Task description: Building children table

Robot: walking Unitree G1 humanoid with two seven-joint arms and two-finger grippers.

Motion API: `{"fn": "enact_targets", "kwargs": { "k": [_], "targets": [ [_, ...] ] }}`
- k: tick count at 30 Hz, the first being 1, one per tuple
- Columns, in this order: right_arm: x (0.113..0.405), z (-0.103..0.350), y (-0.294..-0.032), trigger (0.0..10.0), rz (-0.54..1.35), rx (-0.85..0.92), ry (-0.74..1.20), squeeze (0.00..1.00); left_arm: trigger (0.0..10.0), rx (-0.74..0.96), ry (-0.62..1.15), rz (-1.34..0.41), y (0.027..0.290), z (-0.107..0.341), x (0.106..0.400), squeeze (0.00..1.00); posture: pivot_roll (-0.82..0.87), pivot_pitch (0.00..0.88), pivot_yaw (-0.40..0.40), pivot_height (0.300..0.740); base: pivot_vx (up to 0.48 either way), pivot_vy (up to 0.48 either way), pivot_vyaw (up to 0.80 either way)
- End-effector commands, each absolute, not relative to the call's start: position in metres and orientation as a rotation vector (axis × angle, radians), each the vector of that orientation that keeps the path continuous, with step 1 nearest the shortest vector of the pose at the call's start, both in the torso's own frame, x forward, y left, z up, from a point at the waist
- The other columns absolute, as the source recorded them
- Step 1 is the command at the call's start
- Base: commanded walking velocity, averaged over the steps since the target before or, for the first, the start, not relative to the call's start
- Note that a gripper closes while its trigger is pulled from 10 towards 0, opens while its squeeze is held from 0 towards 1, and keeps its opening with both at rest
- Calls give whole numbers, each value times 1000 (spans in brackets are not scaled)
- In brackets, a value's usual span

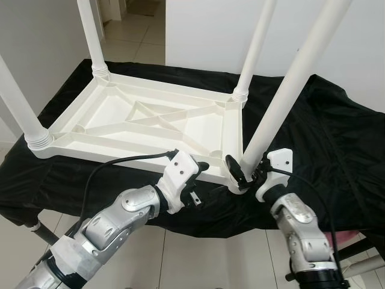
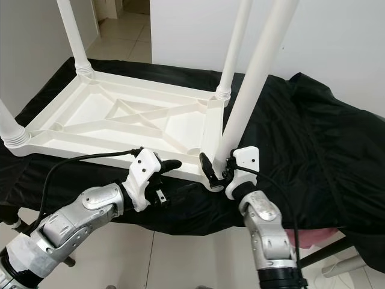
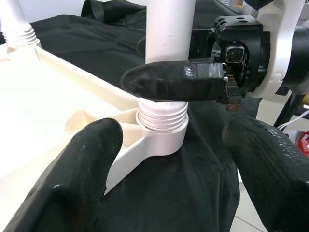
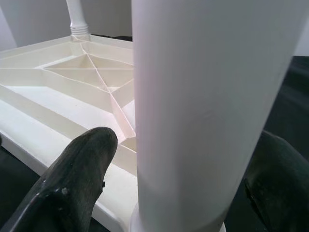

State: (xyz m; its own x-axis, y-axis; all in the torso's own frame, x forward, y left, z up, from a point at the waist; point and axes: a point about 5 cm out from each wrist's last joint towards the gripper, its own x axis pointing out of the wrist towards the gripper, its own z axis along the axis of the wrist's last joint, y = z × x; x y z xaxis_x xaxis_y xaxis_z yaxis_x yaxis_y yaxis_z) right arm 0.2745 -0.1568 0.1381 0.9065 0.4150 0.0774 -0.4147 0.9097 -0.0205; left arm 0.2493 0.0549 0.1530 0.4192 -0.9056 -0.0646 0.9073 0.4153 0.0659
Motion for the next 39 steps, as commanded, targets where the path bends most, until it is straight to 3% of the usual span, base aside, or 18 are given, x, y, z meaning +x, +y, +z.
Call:
{"fn": "enact_targets", "kwargs": {
  "k": [1, 3, 10, 11, 12, 13, 23, 24, 25, 26, 27, 35, 39],
  "targets": [
    [277, 137, -159, 10000, 468, -18, -76, 0, 10000, 101, 35, -1372, 52, 153, 238, 0, -33, 0, -57, 740, 0, 0, 0],
    [279, 131, -159, 10000, 583, -62, -45, 0, 10000, 111, 40, -1382, 51, 152, 237, 0, -33, 0, -55, 740, 0, 0, 0],
    [292, 125, -159, 10000, 665, -78, 0, 0, 10000, 168, 56, -1378, 51, 143, 241, 0, -31, 0, -51, 740, 0, 0, 0],
    [297, 123, -160, 3216, 665, -88, 5, 0, 10000, 172, 60, -1378, 50, 141, 241, 0, -24, 0, -54, 740, 0, 0, 0],
    [300, 122, -160, 3216, 663, -95, 7, 0, 10000, 171, 62, -1378, 48, 140, 240, 0, -24, 0, -54, 740, 0, 0, 0],
    [302, 120, -161, 0, 667, -87, 12, 0, 10000, 168, 62, -1376, 47, 139, 240, 0, -18, 0, -57, 740, 0, 0, 0],
    [305, 117, -162, 0, 649, -49, 17, 0, 10000, 156, 61, -1359, 46, 137, 240, 0, -17, 0, -55, 740, 0, 0, 0],
    [304, 116, -162, 1961, 639, -35, 16, 0, 10000, 154, 59, -1354, 46, 137, 241, 0, -17, 0, -55, 740, 0, 0, 0],
    [304, 116, -162, 9294, 623, -25, 12, 0, 10000, 154, 57, -1351, 46, 138, 242, 0, -20, 0, -54, 740, 0, 0, 0],
    [304, 116, -162, 9294, 623, -25, 12, 0, 10000, 154, 57, -1351, 46, 138, 242, 0, -20, 0, -54, 740, 0, 0, 0],
    [303, 116, -161, 10000, 615, -9, 3, 0, 10000, 155, 56, -1350, 46, 138, 242, 0, -25, 0, -49, 740, 0, 0, 0],
    [301, 117, -158, 10000, 572, 30, -31, 0, 10000, 154, 56, -1362, 46, 138, 241, 0, -38, 0, -40, 740, 0, 0, 0],
    [300, 118, -156, 10000, 425, 40, -74, 0, 10000, 157, 55, -1368, 46, 138, 241, 0, -44, 0, -36, 740, 0, 0, 0]
  ]
}}
